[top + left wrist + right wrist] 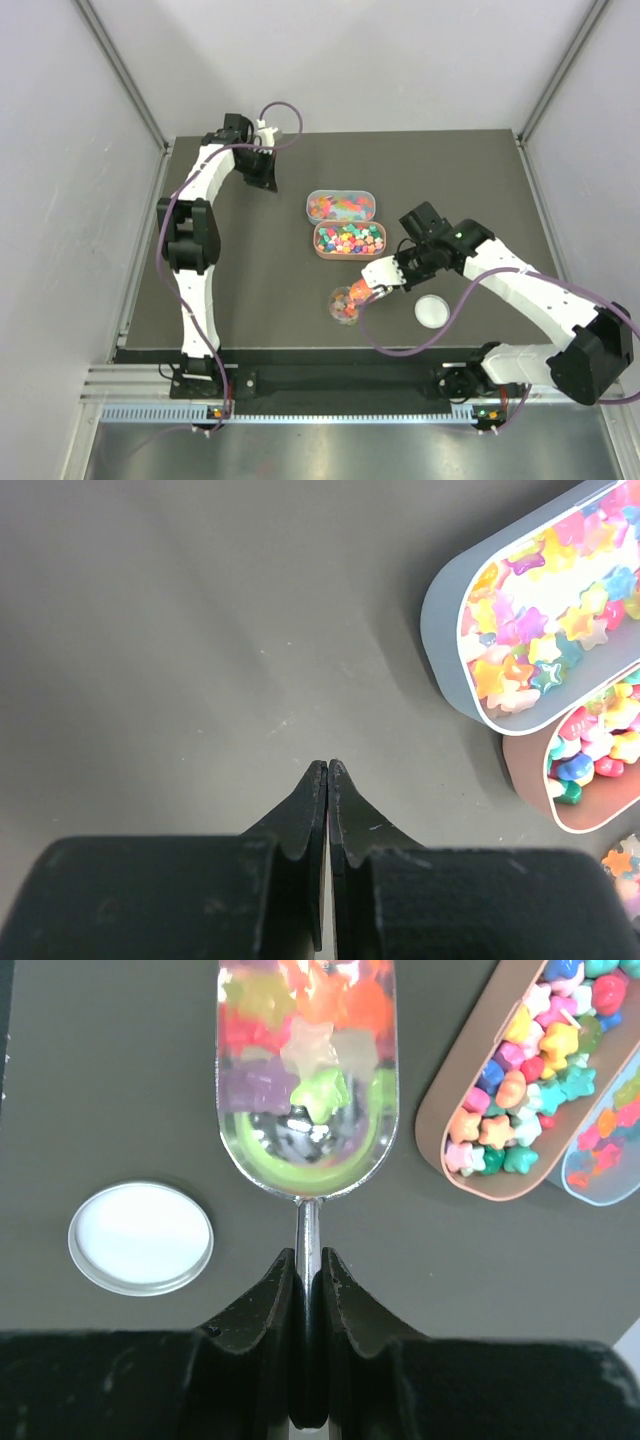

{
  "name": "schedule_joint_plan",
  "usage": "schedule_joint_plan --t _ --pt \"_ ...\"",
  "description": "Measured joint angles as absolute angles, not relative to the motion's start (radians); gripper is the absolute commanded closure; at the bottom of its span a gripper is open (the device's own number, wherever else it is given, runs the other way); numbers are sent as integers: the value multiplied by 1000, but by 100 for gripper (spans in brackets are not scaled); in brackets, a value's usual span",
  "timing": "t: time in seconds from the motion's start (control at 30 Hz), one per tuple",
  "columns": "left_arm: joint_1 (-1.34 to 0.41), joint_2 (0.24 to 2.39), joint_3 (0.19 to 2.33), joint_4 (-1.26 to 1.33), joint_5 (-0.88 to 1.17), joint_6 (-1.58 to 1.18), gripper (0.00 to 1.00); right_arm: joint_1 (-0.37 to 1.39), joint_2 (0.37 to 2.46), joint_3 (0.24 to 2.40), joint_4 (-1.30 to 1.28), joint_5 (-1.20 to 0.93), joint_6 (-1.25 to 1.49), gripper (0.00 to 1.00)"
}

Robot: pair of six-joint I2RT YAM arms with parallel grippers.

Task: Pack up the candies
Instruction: Place the fake candies in the packing bottle, then scoop the fake candies from the storage box.

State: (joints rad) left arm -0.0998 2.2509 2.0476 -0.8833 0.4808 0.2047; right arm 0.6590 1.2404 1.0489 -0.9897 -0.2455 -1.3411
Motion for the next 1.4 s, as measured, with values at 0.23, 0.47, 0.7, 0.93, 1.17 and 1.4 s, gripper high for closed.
schedule_joint_plan --t 0.23,0.47,0.7,0.93,1.17,1.4 --pt "-99 2251 2077 -883 501 191 96 659 1242 1084 -1035 -205 -1379 100" --pt "-99 2251 2094 -879 509 189 86 672 1255 1113 -1074 -175 -1395 100" --pt "-99 2251 2094 -884 503 205 57 694 1271 1161 -1108 -139 -1391 100" --pt "-104 2193 2003 -859 483 164 48 677 1327 1235 -1099 -104 -1304 100" --pt "-168 2048 1839 -842 383 91 59 567 1562 1481 -1072 -22 -1159 100" --pt "-252 2024 1794 -807 369 41 67 546 1809 1797 -1211 81 -1131 100"
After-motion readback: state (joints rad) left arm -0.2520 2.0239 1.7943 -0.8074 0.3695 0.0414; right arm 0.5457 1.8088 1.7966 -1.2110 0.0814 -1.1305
